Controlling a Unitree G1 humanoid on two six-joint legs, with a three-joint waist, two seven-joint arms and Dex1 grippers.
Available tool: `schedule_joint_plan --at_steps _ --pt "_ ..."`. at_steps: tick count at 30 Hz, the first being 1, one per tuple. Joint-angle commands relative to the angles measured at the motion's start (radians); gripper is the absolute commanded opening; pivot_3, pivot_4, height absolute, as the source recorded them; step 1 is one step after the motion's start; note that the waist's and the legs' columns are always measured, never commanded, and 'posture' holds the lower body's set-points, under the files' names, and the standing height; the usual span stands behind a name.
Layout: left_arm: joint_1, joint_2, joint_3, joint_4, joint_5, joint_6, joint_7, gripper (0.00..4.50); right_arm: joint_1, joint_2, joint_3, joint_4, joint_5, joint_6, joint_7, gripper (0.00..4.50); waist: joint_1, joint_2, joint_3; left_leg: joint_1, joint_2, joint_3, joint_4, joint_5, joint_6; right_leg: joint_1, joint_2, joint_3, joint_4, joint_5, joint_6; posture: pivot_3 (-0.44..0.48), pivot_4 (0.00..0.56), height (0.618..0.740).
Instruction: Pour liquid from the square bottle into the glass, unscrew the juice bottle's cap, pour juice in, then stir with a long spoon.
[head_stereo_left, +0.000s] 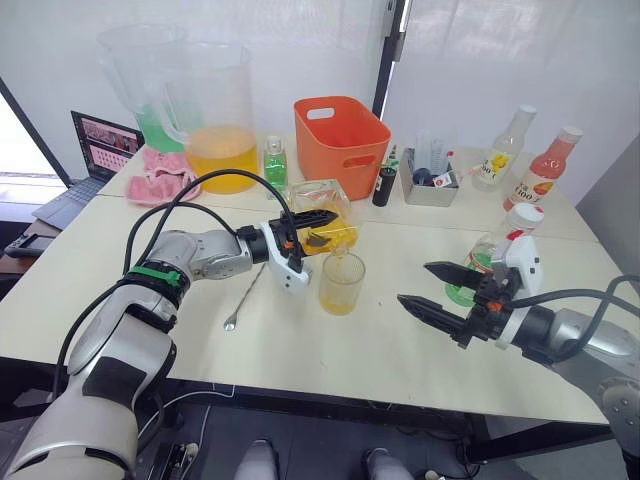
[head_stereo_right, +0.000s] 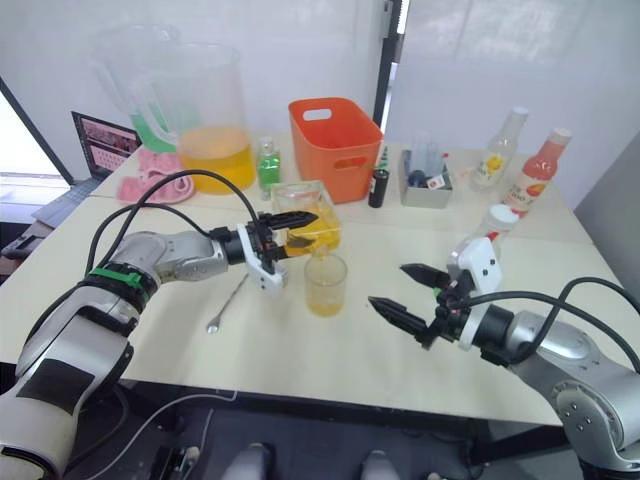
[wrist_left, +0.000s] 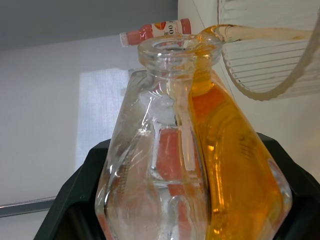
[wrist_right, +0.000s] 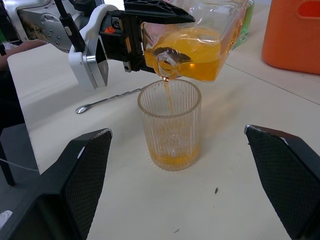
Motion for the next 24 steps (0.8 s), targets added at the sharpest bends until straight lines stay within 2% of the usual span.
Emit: schedule_joint_plan --at_steps 1,24 --pt "-0.076 0.01 0.039 -0.072 -0.031 0.011 0.05 2.83 -0.008 0.003 -0.011 -0.012 0.0 -0.017 0.008 4.5 0.0 0.0 0.0 0.0 0.0 0.0 0.0 0.0 0.0 0.0 0.0 0.0 0.0 0.0 0.0 0.0 0.15 0.74" --pt "-0.081 0.019 0.031 -0.079 -0.013 0.022 0.065 2.83 -0.013 0.018 0.003 -0.001 -0.015 -0.02 0.014 4.5 -0.001 0.0 0.0 0.0 0.0 0.0 0.001 0.0 0.0 0.0 0.0 0.0 0.001 0.0 0.0 0.0 0.15 0.74"
